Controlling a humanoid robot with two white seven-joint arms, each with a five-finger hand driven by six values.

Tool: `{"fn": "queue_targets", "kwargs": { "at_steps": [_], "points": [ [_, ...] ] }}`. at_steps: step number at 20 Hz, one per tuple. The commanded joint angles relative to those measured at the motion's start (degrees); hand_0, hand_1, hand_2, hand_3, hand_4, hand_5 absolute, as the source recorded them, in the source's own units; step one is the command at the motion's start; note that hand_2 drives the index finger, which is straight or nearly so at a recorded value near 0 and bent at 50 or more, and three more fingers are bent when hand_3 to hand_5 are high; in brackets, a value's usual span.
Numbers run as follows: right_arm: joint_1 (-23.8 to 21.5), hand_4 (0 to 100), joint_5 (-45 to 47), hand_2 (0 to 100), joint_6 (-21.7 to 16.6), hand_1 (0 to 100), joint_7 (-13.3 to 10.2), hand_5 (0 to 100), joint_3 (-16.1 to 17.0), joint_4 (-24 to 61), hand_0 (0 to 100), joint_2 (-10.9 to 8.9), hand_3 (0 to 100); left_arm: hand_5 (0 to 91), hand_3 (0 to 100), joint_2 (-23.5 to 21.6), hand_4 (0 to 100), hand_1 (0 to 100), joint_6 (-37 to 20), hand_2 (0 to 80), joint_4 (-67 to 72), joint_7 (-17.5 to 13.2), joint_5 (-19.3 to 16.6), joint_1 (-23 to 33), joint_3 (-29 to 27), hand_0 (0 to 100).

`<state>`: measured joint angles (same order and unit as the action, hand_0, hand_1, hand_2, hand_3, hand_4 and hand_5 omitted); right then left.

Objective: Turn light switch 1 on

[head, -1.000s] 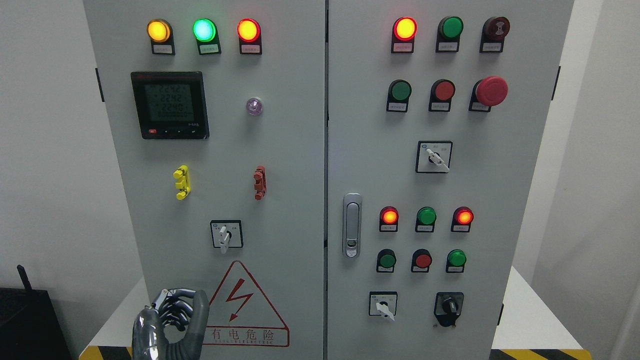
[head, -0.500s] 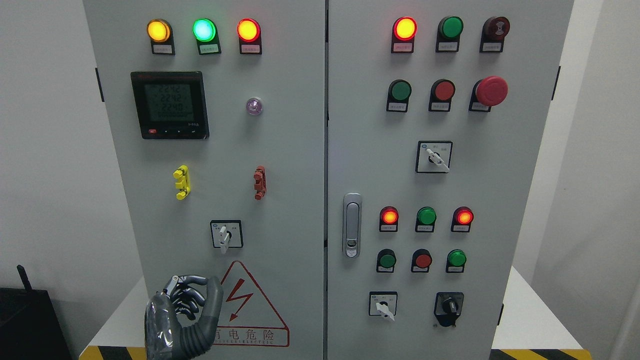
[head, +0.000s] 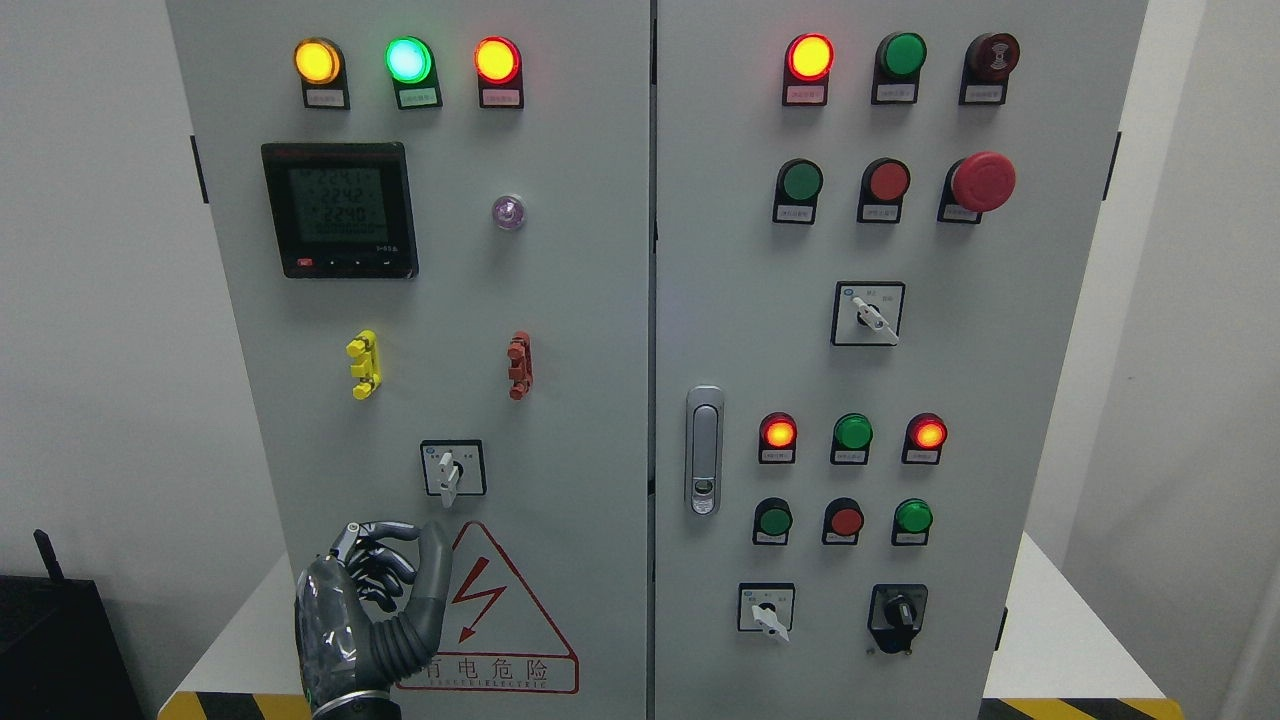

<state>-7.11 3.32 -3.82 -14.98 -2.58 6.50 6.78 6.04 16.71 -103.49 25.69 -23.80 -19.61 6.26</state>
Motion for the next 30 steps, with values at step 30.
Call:
{"fn": "queue_targets", "kwargs": {
  "at_steps": [30],
  "points": [
    [0.08, 0, 0.02, 0, 0.04, 39, 0.04, 0, 0.03, 0.0, 12, -0.01, 0, 82.8, 88, 0.2, 89, 54, 9.3, 52.8, 3.03, 2.08, 4.28, -7.29, 3.49, 32]
  ]
}}
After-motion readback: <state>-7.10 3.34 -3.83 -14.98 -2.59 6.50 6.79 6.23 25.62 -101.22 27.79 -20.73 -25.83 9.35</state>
